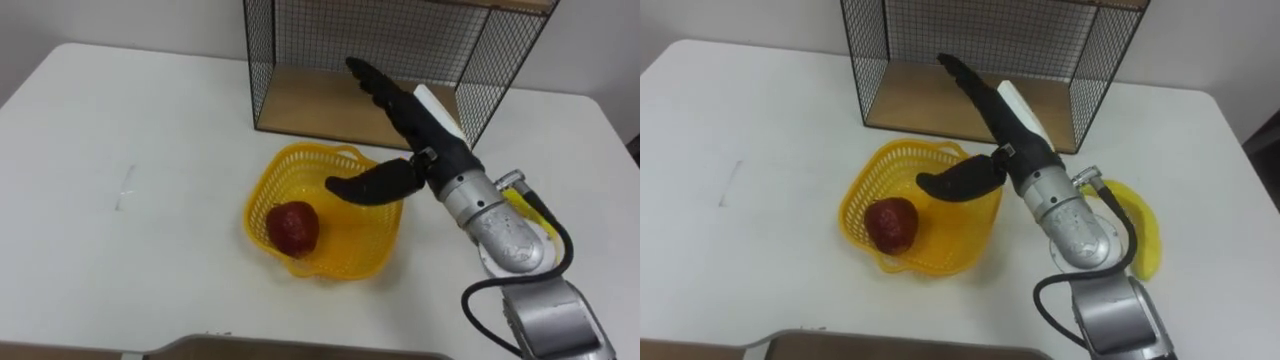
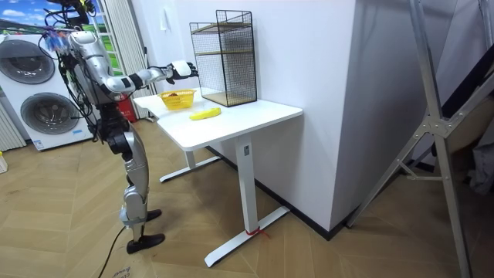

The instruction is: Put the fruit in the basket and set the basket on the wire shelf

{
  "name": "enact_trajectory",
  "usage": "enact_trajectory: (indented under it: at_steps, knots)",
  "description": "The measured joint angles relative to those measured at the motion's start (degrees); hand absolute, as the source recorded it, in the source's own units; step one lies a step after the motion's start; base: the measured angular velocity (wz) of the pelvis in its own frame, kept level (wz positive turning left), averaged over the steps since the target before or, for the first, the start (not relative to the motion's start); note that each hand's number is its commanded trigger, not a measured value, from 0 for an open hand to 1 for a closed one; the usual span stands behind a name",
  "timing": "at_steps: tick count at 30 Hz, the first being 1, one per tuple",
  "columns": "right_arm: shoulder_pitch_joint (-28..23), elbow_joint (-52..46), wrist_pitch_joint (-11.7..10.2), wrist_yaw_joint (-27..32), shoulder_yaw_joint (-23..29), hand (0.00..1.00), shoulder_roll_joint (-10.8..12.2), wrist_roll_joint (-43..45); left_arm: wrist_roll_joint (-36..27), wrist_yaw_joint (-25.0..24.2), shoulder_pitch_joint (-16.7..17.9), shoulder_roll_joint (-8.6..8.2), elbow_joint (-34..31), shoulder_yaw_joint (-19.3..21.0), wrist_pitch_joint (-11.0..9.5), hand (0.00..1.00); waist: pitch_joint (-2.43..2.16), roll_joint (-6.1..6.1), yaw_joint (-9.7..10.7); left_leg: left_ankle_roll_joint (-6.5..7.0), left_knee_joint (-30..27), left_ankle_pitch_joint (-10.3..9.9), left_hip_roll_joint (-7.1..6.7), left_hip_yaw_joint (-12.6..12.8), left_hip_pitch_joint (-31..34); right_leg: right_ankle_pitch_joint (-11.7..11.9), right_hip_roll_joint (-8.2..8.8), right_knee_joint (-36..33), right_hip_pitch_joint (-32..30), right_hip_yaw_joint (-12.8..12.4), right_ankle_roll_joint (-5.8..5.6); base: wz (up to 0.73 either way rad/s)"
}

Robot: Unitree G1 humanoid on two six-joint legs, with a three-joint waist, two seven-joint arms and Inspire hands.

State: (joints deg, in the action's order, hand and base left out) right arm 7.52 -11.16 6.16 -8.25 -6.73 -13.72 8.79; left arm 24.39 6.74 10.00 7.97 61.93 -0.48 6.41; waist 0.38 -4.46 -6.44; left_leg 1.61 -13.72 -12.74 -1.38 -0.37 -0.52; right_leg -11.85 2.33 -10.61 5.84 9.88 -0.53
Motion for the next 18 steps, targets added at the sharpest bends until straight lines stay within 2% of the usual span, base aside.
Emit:
enact_trajectory:
  at_steps: [3, 4, 6, 8, 10, 13, 18]
  knots:
    - [0.2, -2.9, -0.7, 2.6, 3.8, 0.00, 0.0, -1.4, -0.1, 0.0, 1.1, -0.07, 0.0, 0.4, -0.5, 0.00, -0.03, -0.04, 0.1, 0.00, 0.0, 0.0, -0.01, 0.0, -0.2, 0.0, 0.00, 0.0, 0.0, 0.0, 0.00, 0.00]
    - [0.2, -3.9, -1.5, 3.8, 4.8, 0.00, -0.2, -2.0, 0.0, 0.0, 1.6, -0.07, -0.1, 0.5, -0.6, 0.00, -0.15, -0.22, 0.7, 0.00, -0.1, 0.0, 0.00, 0.0, -0.2, 0.0, 0.02, 0.0, 0.1, 0.0, 0.00, 0.03]
    - [0.2, -5.5, -1.7, 5.1, 6.7, 0.00, -0.3, -3.1, 0.0, 0.0, 2.5, -0.22, -0.1, 1.9, -0.7, 0.00, -0.30, -0.44, 1.5, 0.01, -0.2, 0.0, 0.00, -0.1, -0.2, 0.0, 0.03, 0.0, 0.1, 0.1, 0.00, 0.02]
    - [0.3, -6.0, -3.3, 8.2, 10.1, 0.00, -1.5, -3.8, 0.0, 0.0, 3.3, -0.27, -0.1, 3.9, -1.0, 0.00, -0.45, -0.70, 2.0, 0.07, -0.1, 0.0, -0.08, -0.1, -0.3, 0.0, 0.10, 0.1, 0.2, 0.0, 0.00, 0.00]
    - [0.3, -6.0, -4.0, 11.4, 12.4, 0.00, -2.5, -4.0, 0.0, 0.0, 4.0, -0.17, -0.2, 4.3, -1.4, 0.00, -0.40, -0.72, 2.2, 0.14, -0.1, 0.1, -0.18, -0.1, -0.4, 0.0, 0.19, 0.1, 0.3, 0.0, -0.01, 0.00]
    - [0.4, -5.3, -5.0, 15.9, 14.3, 0.00, -3.0, -4.1, 0.0, 0.1, 5.3, -0.21, -1.8, 4.3, -1.5, 0.00, 0.00, -0.59, 3.2, 0.19, 0.1, 0.1, -0.20, 0.0, -0.8, 0.0, 0.22, 0.1, 0.6, -0.1, -0.03, 0.00]
    - [0.5, 2.0, -5.6, 19.8, 17.1, 0.00, -5.2, -3.7, 0.0, 0.1, 5.0, 0.03, -2.4, 4.8, -1.5, 0.00, 0.02, -0.70, 4.6, 0.17, 0.2, 0.1, -0.22, -0.3, -0.9, 0.0, 0.23, 0.1, 0.9, 0.4, -0.04, 0.03]
